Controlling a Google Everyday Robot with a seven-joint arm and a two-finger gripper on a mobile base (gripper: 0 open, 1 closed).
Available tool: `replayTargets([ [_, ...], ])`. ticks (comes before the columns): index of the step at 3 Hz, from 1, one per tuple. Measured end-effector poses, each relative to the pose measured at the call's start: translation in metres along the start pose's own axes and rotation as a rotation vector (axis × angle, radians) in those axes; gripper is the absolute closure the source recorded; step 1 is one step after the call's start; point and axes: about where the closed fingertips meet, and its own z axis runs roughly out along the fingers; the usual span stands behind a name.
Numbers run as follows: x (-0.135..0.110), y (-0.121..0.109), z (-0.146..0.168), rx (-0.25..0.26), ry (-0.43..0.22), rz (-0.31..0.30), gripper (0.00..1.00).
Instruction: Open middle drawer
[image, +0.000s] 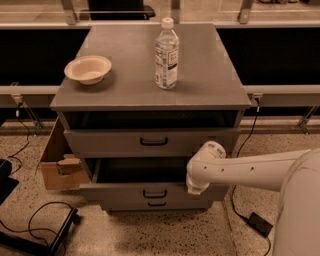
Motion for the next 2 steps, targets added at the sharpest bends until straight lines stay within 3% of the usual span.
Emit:
replayTargets([
  [1,0.012,0.028,-0.016,-0.012,0.029,0.015,0.87],
  [2,0.017,0.040,-0.024,-0.012,0.038,0.025,1.00],
])
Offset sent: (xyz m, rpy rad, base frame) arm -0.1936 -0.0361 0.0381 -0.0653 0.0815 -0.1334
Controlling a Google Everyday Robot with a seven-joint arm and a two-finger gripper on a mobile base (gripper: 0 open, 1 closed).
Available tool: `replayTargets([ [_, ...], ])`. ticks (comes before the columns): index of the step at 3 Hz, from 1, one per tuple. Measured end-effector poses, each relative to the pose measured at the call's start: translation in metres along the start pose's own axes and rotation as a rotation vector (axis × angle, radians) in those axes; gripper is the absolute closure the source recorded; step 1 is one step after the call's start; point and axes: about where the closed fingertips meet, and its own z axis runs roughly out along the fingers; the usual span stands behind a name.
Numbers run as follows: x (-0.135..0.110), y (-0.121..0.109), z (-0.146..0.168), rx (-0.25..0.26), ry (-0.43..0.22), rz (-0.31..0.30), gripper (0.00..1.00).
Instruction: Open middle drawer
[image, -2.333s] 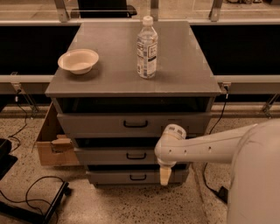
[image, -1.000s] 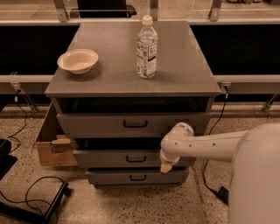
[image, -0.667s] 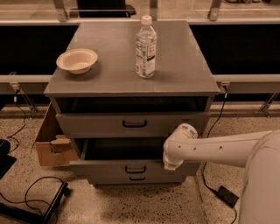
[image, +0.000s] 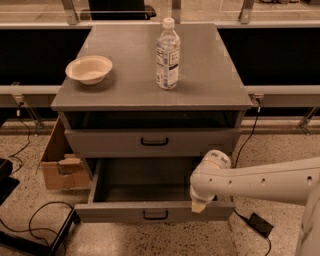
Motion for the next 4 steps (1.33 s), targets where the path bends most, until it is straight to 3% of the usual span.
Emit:
replayTargets([
  [1,0.000,0.001,0.000,0.000,0.000,0.000,1.00],
  [2,0.014,0.022,-0.009,-0.006,0.014,0.027,1.00],
  [3,0.014,0.022,-0.011,-0.006,0.014,0.027,1.00],
  [4,0.014,0.022,-0.011,-0.006,0.014,0.027,0.82],
])
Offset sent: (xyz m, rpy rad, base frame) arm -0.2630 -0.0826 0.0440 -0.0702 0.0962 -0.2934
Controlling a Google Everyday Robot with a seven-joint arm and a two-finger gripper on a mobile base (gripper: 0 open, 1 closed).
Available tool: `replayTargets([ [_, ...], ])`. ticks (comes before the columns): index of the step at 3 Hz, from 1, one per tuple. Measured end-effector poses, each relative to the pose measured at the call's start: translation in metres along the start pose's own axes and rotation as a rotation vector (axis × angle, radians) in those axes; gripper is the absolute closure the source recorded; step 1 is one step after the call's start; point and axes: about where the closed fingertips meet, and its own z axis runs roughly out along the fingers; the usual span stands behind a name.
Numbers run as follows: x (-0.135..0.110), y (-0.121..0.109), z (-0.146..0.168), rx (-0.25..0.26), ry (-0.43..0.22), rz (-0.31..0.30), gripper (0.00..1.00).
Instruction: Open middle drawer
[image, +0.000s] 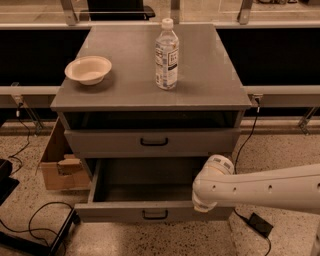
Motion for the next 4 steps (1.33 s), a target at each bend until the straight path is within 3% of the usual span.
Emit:
replayTargets([
  [3,0.0004,0.0011,0.0008,-0.003,0.001,-0.001,0.13],
  [4,0.0007,0.0019,0.0015,-0.005,0.002,-0.001,0.00],
])
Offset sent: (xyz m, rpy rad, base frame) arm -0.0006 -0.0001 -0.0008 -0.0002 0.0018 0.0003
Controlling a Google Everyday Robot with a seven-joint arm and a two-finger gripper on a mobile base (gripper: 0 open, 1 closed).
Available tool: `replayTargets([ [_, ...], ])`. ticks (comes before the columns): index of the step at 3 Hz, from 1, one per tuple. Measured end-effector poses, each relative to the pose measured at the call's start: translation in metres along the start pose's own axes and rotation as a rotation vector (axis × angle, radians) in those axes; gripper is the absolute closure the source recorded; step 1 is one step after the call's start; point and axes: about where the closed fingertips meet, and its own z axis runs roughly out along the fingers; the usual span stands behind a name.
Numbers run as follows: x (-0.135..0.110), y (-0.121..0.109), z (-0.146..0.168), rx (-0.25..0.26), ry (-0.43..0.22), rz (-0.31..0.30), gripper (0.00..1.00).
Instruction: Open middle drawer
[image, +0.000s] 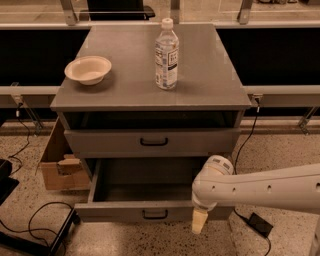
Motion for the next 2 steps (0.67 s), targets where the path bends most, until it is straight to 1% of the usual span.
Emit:
replayTargets([
  [1,0.000,0.000,0.000,0.000,0.000,0.000,0.00],
  [2,0.002,0.010,0.012,-0.037,-0.003,-0.006,0.00],
])
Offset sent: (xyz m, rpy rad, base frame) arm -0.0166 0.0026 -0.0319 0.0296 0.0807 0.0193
